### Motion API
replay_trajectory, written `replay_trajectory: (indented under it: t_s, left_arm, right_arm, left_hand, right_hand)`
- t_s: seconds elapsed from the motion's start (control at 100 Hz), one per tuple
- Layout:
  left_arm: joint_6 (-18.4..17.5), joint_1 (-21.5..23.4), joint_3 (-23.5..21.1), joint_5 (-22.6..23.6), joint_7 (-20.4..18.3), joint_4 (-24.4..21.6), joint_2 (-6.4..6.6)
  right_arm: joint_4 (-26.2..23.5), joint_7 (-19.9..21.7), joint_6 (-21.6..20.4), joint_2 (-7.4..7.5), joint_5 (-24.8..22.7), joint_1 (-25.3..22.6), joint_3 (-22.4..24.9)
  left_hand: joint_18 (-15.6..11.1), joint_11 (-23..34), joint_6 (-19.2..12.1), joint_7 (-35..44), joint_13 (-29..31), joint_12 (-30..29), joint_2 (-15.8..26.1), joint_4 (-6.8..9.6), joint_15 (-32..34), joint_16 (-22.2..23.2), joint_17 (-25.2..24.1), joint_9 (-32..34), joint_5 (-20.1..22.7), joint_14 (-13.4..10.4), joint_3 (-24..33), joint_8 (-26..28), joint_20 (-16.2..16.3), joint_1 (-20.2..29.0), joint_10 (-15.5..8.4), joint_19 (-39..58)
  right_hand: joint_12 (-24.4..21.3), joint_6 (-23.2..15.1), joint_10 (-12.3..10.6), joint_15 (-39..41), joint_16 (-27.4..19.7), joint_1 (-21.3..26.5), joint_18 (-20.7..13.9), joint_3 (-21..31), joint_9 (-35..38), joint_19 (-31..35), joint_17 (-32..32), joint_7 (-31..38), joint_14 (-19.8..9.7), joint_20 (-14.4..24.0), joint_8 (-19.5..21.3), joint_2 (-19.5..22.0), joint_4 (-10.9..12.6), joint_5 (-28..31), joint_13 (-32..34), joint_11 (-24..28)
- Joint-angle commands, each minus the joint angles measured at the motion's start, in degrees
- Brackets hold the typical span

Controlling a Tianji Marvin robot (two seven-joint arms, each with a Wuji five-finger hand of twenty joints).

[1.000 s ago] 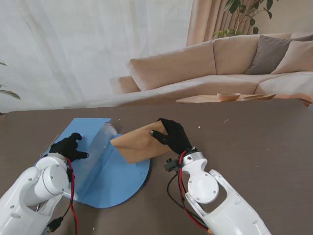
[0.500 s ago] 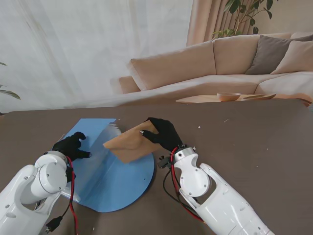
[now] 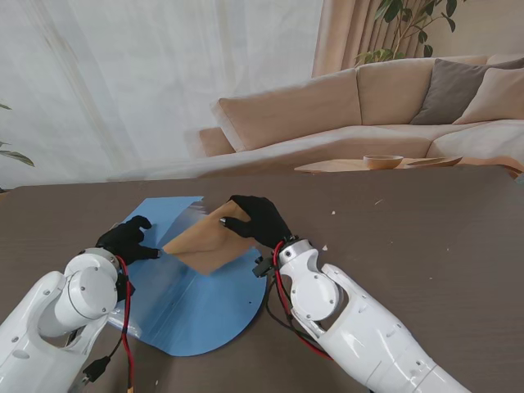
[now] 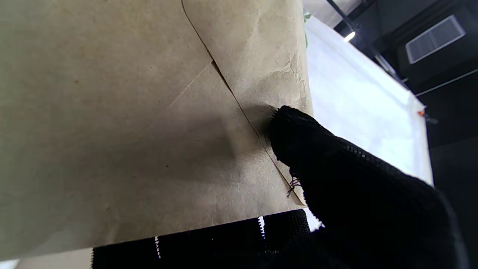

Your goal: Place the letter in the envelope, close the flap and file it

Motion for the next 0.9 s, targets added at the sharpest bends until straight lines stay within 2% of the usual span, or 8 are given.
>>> replay_trajectory:
  t_s: [0.0, 0.26, 0.4, 0.56, 0.66, 0.81, 0.89]
  left_arm:
    - [0.0, -0.2, 0.1, -0.5, -1.0, -0.7, -0.35]
    - [0.6, -0.4, -0.1, -1.0, -2.0, -1.1, -0.18]
    - [0.6, -0.7, -0.2, -1.4, -2.6, -1.1, -0.07]
    - [1.6, -1.5, 0.1, -2.1, -3.2, -0.8, 0.06]
    - [2.5, -2.3, 0.6, -2.9, -3.5, -0.3, 0.12]
    - [3.4, -3.5, 1.0, -4.2, -3.9, 0.4, 0.18]
    - [3.3, -3.7, 1.0, -4.4, -3.9, 0.6, 0.16]
  right_arm:
    - [0.7, -0.3, -0.7, -0.49, -1.0, 0.2, -0.5]
    - [5.2, -8.0, -8.1, -1.34, -9.3, 1.4, -1.6]
    - [7.0, -12.4, -11.1, -1.70, -13.9, 2.1, -2.0]
    - [9.1, -16.8, -14.0, -2.02, -18.7, 3.7, -2.9]
    - [9.9, -18.0, -14.7, -2.19, -20.0, 4.7, -3.5]
    - [10.8, -18.4, -15.0, -2.53, -20.4, 6.0, -4.4]
    - [9.8, -16.9, -13.3, -2.68, -18.4, 5.8, -4.4]
  left_hand:
    - [0.9, 11.3, 0.6, -0.4, 0.8, 2.4, 6.5, 1.87, 0.6, 0.9, -0.4, 8.3, 1.8, 1.3, 4.2, -0.3, -0.7, 9.0, -6.8, 1.1]
    - [1.0, 11.3, 0.7, -0.5, 0.9, 2.3, 6.9, 2.01, 0.7, 0.9, -0.4, 8.3, 2.0, 1.3, 3.2, -0.6, -1.0, 9.5, -6.7, 1.7]
    - [1.0, 11.3, 0.8, -0.7, 1.0, 2.2, 7.0, 2.13, 0.6, 0.8, -0.4, 8.3, 2.0, 1.3, 2.8, -0.8, -1.2, 9.7, -6.6, 1.8]
    - [1.0, 11.3, 1.0, -0.9, 1.1, 2.2, 7.1, 2.20, 0.6, 0.8, -0.4, 8.3, 2.1, 1.4, 2.5, -0.9, -1.3, 9.8, -6.7, 2.0]
    - [1.0, 11.4, 1.1, -1.0, 1.2, 2.2, 7.3, 2.24, 0.7, 0.8, -0.4, 8.4, 2.1, 1.4, 2.3, -1.0, -1.4, 10.0, -6.7, 2.1]
    - [1.1, 11.5, 1.2, -1.1, 1.3, 2.2, 7.6, 2.32, 0.8, 0.9, -0.3, 8.5, 2.3, 1.4, 2.0, -1.1, -1.4, 10.3, -6.6, 2.3]
    - [1.0, 11.6, 1.2, -1.1, 1.4, 2.3, 7.7, 2.34, 1.0, 1.0, -0.2, 8.6, 2.4, 1.4, 1.8, -1.1, -1.5, 10.6, -6.7, 2.4]
  right_hand:
    - [-0.2, -6.5, -1.8, 0.0, -0.3, 2.6, -1.2, -0.1, -0.1, 1.3, -0.4, 1.7, -1.8, -0.1, 1.3, 1.9, -0.9, 1.4, -1.4, -0.7]
    - [-0.9, -13.8, -4.7, -2.0, -0.9, 2.1, -2.1, -3.4, 0.5, 0.6, -0.6, 1.4, -3.4, -0.5, 3.3, 3.8, -3.0, 1.4, -1.5, -2.5]
    - [-1.4, -16.0, -6.1, -2.6, -1.1, 1.5, -2.8, -4.0, 1.0, 0.2, -0.3, 1.3, -4.1, -0.7, 3.7, 4.2, -3.6, 1.3, -1.2, -3.1]
    - [-1.7, -16.6, -7.1, -3.5, -1.4, 1.0, -3.5, -3.8, 1.3, -0.3, 0.2, 1.1, -5.0, -1.1, 3.8, 4.3, -3.7, 1.2, -1.0, -3.8]
    - [-1.7, -16.8, -7.4, -3.8, -1.5, 0.7, -3.8, -3.5, 1.5, -0.5, 0.4, 1.1, -5.3, -1.3, 3.9, 4.3, -3.8, 1.1, -0.9, -4.1]
    - [-1.9, -16.9, -7.7, -4.2, -1.6, 0.5, -4.1, -3.3, 1.6, -0.6, 0.8, 1.1, -5.5, -1.4, 3.9, 4.3, -3.8, 0.9, -0.5, -4.4]
    - [-1.6, -14.1, -6.5, -3.6, -1.3, 0.7, -3.8, -2.1, 2.4, -0.3, 2.6, 1.1, -5.2, -1.6, 3.0, 3.4, -3.3, 1.1, 0.9, -4.0]
